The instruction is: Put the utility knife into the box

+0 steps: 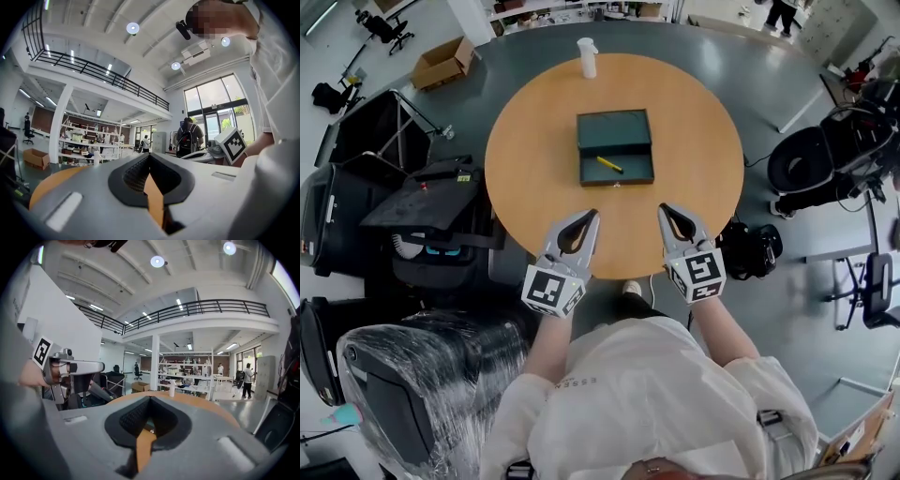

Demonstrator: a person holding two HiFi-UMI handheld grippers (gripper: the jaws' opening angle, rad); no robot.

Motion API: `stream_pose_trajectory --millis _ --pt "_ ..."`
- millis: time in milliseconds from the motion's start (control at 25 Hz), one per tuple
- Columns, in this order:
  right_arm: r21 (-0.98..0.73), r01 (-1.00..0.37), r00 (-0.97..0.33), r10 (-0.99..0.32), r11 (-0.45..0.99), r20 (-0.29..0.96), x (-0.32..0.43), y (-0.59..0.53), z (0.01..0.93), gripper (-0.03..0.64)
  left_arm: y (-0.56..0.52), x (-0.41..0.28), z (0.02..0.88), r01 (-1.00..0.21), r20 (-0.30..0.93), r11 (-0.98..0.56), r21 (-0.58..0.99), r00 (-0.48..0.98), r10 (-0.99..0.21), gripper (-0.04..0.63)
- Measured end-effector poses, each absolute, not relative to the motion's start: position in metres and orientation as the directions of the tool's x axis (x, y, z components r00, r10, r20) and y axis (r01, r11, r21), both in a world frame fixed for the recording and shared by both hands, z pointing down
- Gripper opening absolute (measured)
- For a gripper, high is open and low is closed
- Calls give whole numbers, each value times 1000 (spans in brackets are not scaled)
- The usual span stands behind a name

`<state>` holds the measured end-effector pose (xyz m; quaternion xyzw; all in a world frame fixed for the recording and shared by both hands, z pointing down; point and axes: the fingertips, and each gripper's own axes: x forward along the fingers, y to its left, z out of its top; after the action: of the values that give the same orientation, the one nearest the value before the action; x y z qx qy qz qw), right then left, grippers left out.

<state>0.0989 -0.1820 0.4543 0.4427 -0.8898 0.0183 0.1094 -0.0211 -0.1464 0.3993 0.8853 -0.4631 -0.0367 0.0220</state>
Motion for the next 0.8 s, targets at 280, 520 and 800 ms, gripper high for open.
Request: stream_pose_trajectory --millis 280,520,800 --pt "77 -789 -586 -784 610 205 79 -113 447 -8 -70 -47 407 -810 -31 -582 66 582 -813 12" --pt "113 -802 -563 -805 587 190 76 -69 426 -8 -24 -66 402 -803 -30 -592 74 591 -806 12" --pt "81 -794 -569 -784 602 247 80 -10 451 -8 27 -47 422 -779 -4 -615 121 619 -785 12"
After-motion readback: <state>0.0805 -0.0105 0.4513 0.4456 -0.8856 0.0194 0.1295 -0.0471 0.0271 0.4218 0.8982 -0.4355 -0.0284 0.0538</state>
